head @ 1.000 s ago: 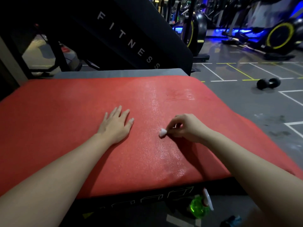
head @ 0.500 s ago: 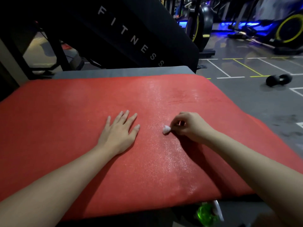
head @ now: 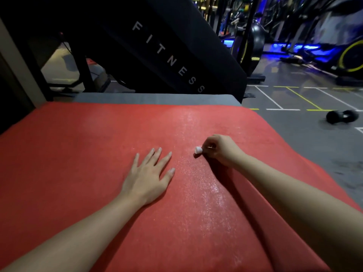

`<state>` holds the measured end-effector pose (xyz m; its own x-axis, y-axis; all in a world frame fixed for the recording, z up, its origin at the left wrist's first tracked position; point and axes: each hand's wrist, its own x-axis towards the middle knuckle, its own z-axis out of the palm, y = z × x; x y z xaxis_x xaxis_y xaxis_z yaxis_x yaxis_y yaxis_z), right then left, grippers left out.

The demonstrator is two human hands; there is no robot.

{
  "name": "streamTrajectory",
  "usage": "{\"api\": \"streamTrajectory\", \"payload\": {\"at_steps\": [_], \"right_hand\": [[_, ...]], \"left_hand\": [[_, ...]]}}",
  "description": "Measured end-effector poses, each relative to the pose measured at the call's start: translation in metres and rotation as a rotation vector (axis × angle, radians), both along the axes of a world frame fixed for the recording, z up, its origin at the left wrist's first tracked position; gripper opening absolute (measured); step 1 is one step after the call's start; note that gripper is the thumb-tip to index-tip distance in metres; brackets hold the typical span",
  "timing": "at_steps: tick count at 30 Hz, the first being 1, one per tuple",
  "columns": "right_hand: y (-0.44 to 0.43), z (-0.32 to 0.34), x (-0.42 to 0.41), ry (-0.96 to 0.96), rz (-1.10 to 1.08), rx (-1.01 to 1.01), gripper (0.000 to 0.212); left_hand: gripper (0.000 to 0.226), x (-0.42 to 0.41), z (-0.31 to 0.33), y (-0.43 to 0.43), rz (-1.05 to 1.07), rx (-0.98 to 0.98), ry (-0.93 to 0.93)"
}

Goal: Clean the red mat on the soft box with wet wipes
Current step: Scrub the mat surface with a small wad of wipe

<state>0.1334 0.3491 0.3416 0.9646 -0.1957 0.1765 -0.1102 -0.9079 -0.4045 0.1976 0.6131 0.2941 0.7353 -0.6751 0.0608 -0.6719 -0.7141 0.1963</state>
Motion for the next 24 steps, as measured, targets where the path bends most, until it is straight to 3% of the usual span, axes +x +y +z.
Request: {"api": "streamTrajectory", "payload": {"at_steps": [3,8,12,16,21,24], "right_hand": [[0.001,0.004,-0.007,0.030,0.043,-0.035,0.002],[-0.007,0.025,-0.027,0.304,0.222,0.063,0.007],[-0.026,0.013,0.025,0.077,0.094,-0.070,0.004],[-0.052,0.004,0.055,0.040,-0.112,0.043,0.009],[-0.053,0.016,0.031,0.298,0.190,0.234,0.006],[-0.059,0.013,0.052,0.220,0.162,0.098,0.008]], "left_hand": [[0.065,-0.001,0.000,-0.001,0.011,0.002,0.004],[0.070,0.001,-0.002,-0.002,0.011,0.020,-0.013],[0.075,0.004,-0.005,-0.001,0.011,0.031,-0.027],[0.077,0.004,-0.004,-0.003,0.015,0.015,-0.021],[0.078,0.004,-0.004,-0.005,0.018,0.038,-0.029],[0.081,0.004,-0.006,-0.005,0.023,0.040,-0.043]]}}
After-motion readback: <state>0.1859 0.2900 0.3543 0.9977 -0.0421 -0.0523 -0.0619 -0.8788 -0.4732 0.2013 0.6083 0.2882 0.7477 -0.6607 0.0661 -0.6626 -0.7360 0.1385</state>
